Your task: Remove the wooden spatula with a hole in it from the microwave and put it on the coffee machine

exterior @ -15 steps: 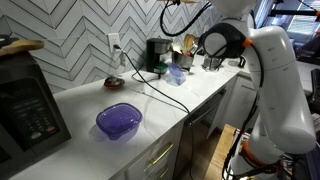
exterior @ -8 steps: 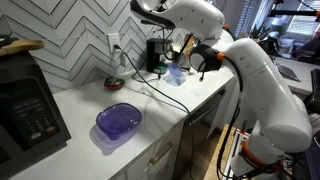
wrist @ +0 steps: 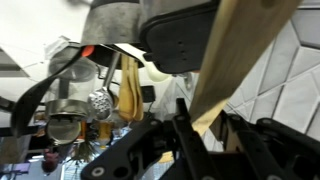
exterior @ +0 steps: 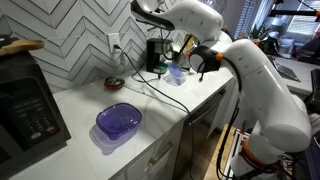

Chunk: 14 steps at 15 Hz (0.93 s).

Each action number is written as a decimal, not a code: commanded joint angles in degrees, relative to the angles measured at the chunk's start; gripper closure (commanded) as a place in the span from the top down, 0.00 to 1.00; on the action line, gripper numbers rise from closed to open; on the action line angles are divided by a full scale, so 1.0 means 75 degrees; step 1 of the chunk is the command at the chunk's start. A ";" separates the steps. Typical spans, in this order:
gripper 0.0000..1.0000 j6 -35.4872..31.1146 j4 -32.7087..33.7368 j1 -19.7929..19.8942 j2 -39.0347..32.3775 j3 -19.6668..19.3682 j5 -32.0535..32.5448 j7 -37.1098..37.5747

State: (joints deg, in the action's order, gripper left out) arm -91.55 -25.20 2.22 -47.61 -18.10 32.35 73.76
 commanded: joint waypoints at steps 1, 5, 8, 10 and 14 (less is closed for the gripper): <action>0.06 -0.1868 -0.0043 0.0358 -0.0192 0.0090 -0.0544 -0.0108; 0.06 -0.1943 0.0024 0.0438 -0.0338 -0.0196 -0.0836 0.0620; 0.06 -0.1022 0.0019 0.0296 -0.0356 -0.0438 -0.0760 0.1290; 0.06 -0.0748 0.0000 0.0263 -0.0418 -0.0360 -0.0822 0.1241; 0.06 -0.0189 -0.0010 0.0304 -0.0532 -0.0327 -0.0859 0.1424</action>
State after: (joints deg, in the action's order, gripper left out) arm -95.30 -25.93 4.15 -50.56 -19.94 27.48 82.78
